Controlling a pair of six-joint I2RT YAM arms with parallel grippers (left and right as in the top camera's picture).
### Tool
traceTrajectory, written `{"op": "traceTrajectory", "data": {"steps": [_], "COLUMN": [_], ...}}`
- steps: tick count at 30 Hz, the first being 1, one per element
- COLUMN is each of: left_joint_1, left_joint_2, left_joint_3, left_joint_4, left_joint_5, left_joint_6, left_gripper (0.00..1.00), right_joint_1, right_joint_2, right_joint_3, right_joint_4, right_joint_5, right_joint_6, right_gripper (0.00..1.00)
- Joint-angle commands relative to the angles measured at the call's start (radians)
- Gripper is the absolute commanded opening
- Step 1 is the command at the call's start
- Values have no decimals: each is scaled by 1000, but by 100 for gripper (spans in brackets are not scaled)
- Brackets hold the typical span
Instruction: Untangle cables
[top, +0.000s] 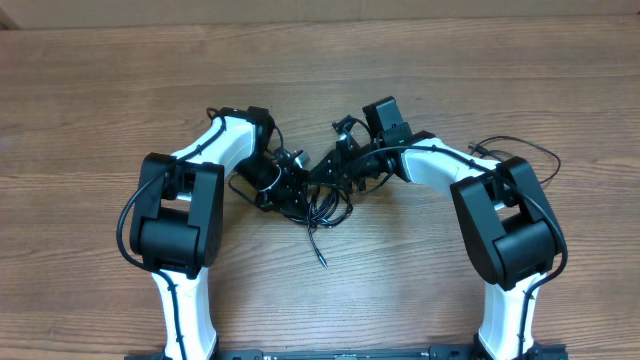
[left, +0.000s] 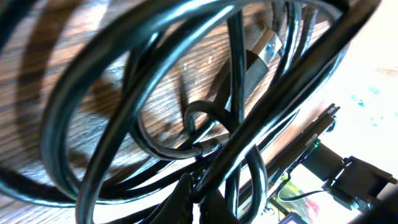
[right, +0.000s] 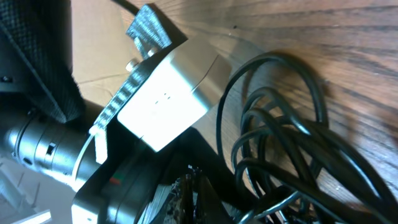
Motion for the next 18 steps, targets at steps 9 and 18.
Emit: {"op": "traceTrajectory", "data": {"steps": [9,18], "left_joint_1": [-2,-2], "left_joint_2": [-5,-5], "left_joint_3": [-4,-4], "left_joint_4": [17,18], "left_joint_5": [-55,-51], "left_joint_6": [-37,-37], "left_gripper": [4,4], "right_joint_1": [-18,-12], "right_joint_2": [-4,-4], "right_joint_3": [25,25], "right_joint_4": [-199,-229], "right_joint_5": [40,68], "right_joint_6": [45,94], "right_gripper": [16,20]}}
